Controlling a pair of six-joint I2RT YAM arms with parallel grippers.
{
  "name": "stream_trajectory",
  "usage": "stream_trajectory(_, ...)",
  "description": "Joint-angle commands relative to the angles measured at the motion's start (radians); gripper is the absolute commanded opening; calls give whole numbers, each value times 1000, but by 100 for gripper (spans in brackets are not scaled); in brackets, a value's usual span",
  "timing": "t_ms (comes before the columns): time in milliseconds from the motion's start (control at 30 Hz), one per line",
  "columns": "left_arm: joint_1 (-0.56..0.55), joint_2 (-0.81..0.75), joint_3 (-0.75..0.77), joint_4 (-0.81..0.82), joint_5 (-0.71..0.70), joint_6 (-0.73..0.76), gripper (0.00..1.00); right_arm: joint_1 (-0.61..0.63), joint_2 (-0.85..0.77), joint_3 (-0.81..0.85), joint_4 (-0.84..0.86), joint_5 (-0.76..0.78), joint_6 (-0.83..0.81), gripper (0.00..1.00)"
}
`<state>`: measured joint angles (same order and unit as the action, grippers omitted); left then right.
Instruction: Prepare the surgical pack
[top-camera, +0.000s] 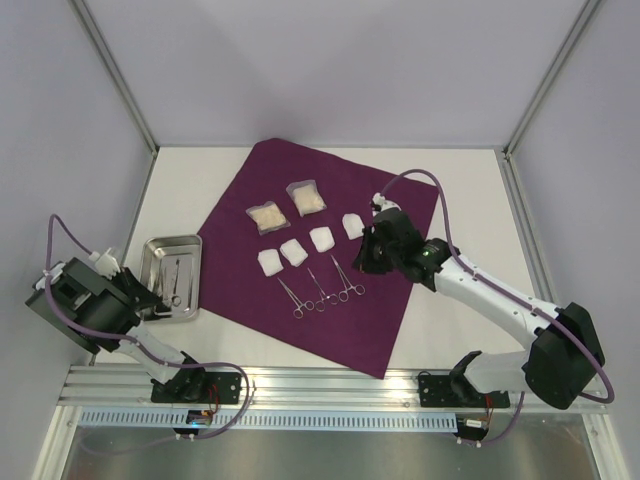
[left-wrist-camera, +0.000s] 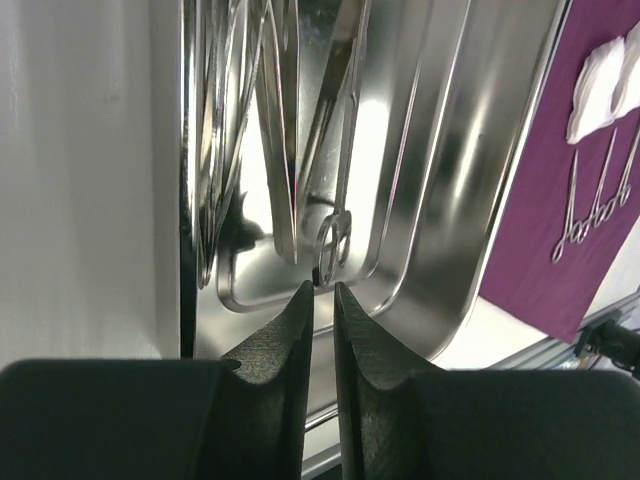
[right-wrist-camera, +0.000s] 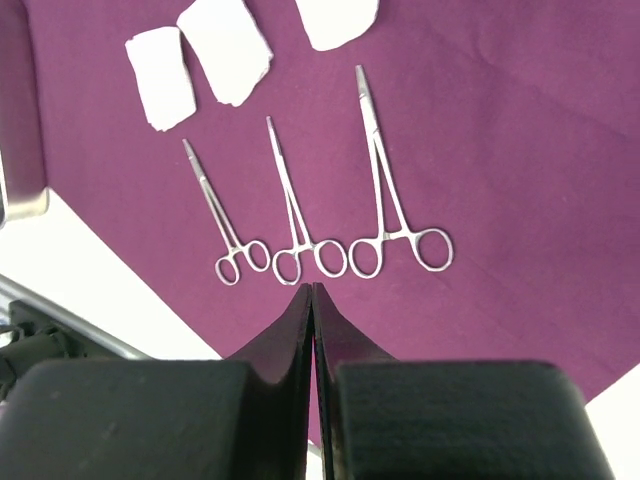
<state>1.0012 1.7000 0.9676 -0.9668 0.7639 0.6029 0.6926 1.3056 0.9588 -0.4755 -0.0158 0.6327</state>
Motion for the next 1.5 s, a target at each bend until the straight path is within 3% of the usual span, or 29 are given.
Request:
stream_trajectory(0,4,21,-1,-39,0,104,22,5,-6,51,-14,48,-28,1)
stream_trajectory(267,4,50,11,-95,8,162,23,5,-3,50,-14,51,-30,1)
stream_trajectory(433,4,-14,5,-96,9,184,23,5,0,58,-18,62,-33,0)
stream_trajectory(633,4,-118,-16,-38,-83,186,30,5,60,118,-118,140,-74,6)
stream_trajectory(733,2,-187,-32,0,-153,190,36,8,133,156,-178,157,-100,11)
stream_trajectory(900,-19,-285,-41,34,-231,190,41,50,244,236,-232,183,-140,28)
stream_trajectory(1000,-58,-325,-50,36,-275,186,42,91,336,308,-270,194,-174,33)
stream_trajectory(1167,-104,-356,-41,11,-259,147,43,137,495,423,-308,188,-215,35)
stream_trajectory(1467,-110,-404,-69,-15,-233,166,44,111,681,558,-391,258,-261,39)
